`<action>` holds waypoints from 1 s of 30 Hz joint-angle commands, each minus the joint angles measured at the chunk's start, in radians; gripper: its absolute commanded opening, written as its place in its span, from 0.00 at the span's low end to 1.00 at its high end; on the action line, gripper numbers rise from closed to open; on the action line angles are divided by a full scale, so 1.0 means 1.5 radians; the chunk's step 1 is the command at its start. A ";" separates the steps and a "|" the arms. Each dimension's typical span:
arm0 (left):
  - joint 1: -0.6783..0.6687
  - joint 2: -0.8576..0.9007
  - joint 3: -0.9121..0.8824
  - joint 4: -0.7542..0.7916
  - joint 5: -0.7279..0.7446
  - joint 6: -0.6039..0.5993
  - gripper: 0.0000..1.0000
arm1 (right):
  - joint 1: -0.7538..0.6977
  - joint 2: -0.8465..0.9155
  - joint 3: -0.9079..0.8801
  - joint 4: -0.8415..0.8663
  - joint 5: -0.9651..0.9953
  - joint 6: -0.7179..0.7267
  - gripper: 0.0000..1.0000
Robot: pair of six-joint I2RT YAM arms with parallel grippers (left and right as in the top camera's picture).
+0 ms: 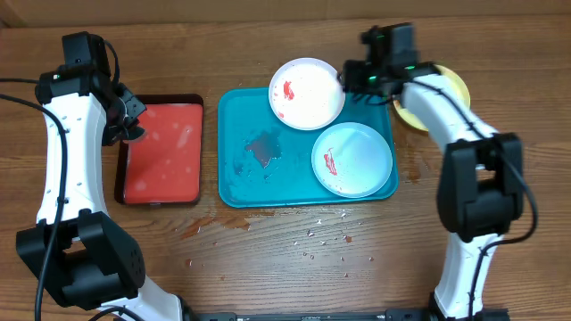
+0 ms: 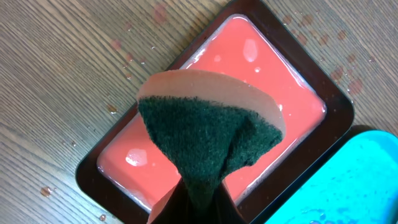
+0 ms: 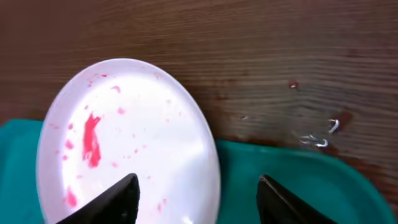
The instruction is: Clean dirty plates on tray and stack at the side
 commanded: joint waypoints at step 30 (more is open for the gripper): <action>-0.008 0.006 0.000 0.021 0.068 0.012 0.04 | 0.140 0.074 -0.002 -0.086 -0.030 0.009 0.16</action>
